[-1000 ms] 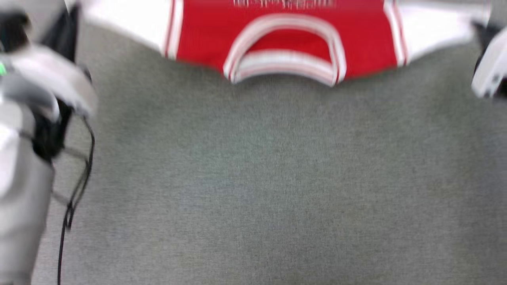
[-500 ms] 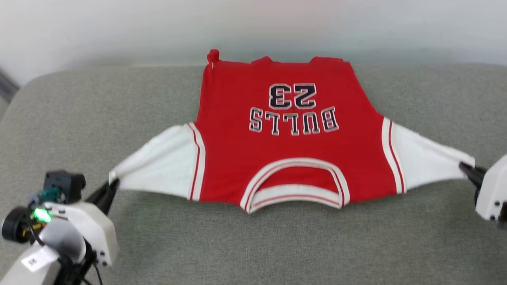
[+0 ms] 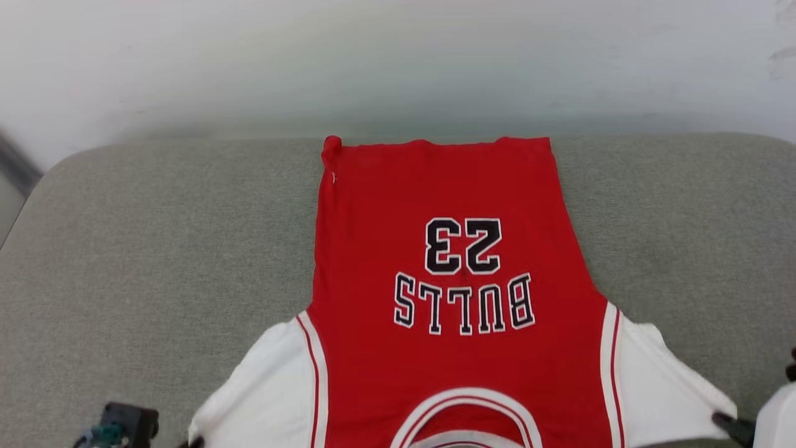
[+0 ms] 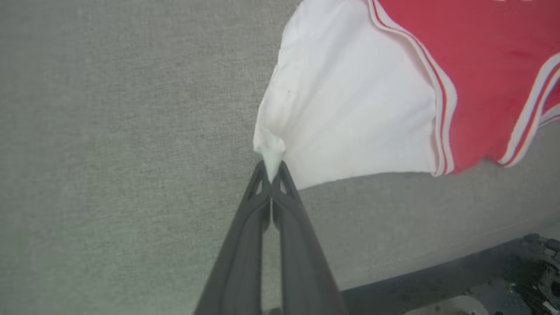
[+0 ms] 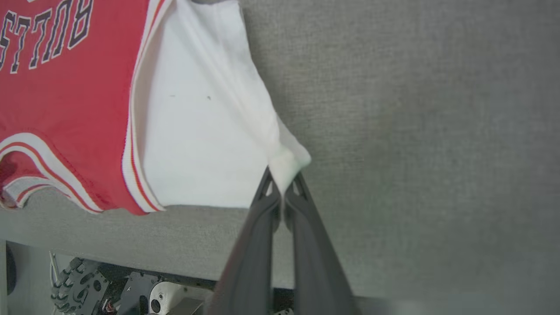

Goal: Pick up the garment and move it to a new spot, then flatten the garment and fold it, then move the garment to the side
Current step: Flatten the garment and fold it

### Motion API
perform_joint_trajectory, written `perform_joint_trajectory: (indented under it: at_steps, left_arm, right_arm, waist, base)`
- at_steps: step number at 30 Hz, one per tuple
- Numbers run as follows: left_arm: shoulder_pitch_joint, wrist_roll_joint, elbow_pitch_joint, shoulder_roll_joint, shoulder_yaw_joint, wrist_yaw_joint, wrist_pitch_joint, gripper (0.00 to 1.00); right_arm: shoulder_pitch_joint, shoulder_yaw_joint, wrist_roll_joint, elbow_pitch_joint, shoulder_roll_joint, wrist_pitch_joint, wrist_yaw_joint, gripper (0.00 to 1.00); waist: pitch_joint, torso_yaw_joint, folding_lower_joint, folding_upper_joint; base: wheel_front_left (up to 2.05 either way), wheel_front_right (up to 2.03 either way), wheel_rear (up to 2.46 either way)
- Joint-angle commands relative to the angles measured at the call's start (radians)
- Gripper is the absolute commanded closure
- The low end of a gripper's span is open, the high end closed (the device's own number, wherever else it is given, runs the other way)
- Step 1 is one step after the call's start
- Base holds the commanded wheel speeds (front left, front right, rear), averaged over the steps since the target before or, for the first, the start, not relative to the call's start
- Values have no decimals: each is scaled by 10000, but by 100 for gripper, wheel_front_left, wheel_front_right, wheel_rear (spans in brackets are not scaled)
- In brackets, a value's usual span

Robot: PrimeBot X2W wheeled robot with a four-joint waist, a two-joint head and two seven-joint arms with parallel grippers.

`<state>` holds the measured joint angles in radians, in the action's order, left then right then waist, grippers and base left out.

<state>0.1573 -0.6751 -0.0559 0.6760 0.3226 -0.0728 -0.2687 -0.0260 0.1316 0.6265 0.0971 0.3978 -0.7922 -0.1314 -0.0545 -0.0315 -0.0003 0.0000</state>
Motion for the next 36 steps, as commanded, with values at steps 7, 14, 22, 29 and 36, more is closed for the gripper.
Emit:
perform_joint_trajectory:
  at_steps: [7, 14, 22, 29, 36]
  left_arm:
    - [959, -152, -466, 139, 230, -120, -266, 100]
    - [651, -303, -793, -19, 260, -19, -236, 100]
    - [616, -226, -1828, 66, 497, 159, -367, 100]
    - [354, 157, -3379, 136, 779, 82, -587, 100]
    - [-205, 605, -4721, 186, 1105, 223, -924, 100]
  right_arm:
    - [-1259, 752, -186, -821, -542, -929, 12, 100]
    - [-1156, 806, -532, -1177, -600, -1030, 12, 89]
    - [-289, 580, -98, -1992, -295, -1211, 9, 0]
    - [1619, 797, -39, -2918, -206, -2389, 9, 0]
    - [4650, 778, -634, -2841, -180, -4265, 9, 0]
  waist:
    - [-26, 14, 3, 0]
    - [-346, -12, 3, 0]
    - [-929, -250, 3, 0]
    - [-2019, -892, 3, 0]
    - [-3531, -1898, 3, 0]
  base:
    - [0, 0, 0]
    - [0, 0, 0]
    - [0, 0, 0]
    - [0, 0, 0]
    - [0, 0, 0]
